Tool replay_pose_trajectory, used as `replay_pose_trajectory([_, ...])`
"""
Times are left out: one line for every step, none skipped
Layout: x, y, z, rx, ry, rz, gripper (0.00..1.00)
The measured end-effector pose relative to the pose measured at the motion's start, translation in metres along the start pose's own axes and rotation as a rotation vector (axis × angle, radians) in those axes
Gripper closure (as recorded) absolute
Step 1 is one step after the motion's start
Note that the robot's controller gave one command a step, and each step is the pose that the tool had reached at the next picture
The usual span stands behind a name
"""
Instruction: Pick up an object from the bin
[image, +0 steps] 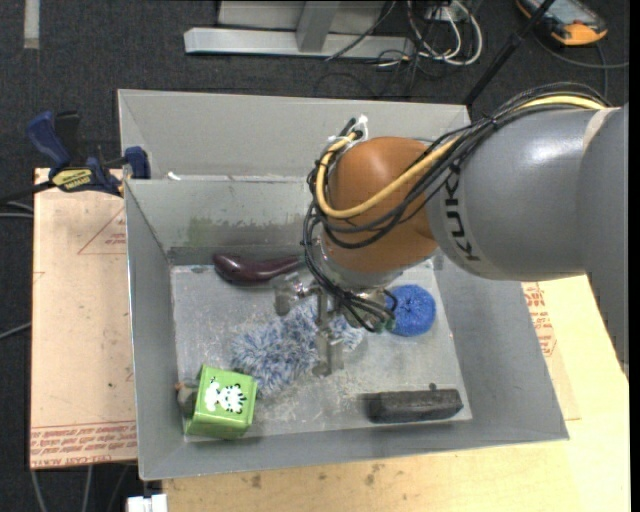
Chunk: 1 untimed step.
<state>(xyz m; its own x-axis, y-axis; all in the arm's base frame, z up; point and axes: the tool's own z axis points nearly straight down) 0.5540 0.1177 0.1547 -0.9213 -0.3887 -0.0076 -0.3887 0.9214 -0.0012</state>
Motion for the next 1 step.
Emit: replay_pose_trajectory([0.0109,-0.006,0.0616,-0.004,0.005,-0.242,1.0])
